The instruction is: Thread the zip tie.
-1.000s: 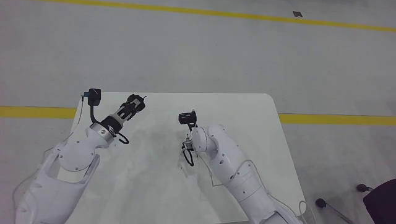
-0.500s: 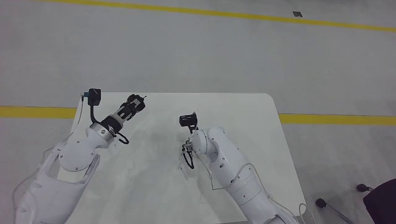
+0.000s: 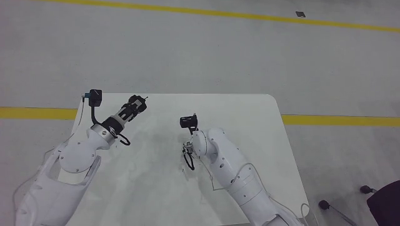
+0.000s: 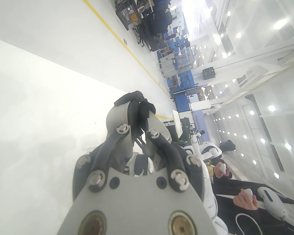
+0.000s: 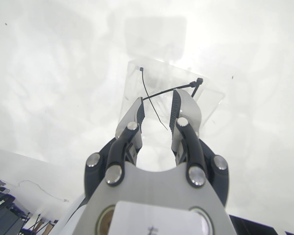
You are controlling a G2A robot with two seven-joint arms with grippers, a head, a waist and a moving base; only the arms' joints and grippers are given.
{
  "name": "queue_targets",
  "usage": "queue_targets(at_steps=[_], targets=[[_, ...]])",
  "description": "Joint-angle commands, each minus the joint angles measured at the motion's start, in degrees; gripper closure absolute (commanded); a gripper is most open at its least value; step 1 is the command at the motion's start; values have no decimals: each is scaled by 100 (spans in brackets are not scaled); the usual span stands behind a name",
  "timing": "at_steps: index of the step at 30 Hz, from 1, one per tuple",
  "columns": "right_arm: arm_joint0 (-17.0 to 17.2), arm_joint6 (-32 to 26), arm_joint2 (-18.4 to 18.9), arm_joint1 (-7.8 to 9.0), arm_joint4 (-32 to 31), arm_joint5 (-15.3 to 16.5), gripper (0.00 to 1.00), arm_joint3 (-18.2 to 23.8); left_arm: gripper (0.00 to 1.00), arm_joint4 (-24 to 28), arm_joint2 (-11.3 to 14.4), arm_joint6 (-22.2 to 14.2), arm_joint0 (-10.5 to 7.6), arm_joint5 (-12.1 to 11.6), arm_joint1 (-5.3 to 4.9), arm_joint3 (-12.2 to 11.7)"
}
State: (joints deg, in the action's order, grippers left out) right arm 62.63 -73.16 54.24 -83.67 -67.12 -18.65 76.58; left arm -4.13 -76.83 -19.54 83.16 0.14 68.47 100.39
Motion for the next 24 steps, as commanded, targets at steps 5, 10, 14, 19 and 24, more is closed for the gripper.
queue_targets(at_steps=[5,10,14,19,24], targets=[[-84,34,-61,-35,57,31,77,-155,100,0,0,0,0,0,0,0],[-157,15,-114,-61,74,56,79,-270,100,0,0,0,0,0,0,0],[-192,5,-134,-74,73,68,84,-345,100,0,0,0,0,0,0,0],[-225,-3,-139,-85,77,81,89,-420,100,0,0,0,0,0,0,0],[-247,-3,-126,-91,79,96,100,-474,100,0,0,0,0,0,0,0]])
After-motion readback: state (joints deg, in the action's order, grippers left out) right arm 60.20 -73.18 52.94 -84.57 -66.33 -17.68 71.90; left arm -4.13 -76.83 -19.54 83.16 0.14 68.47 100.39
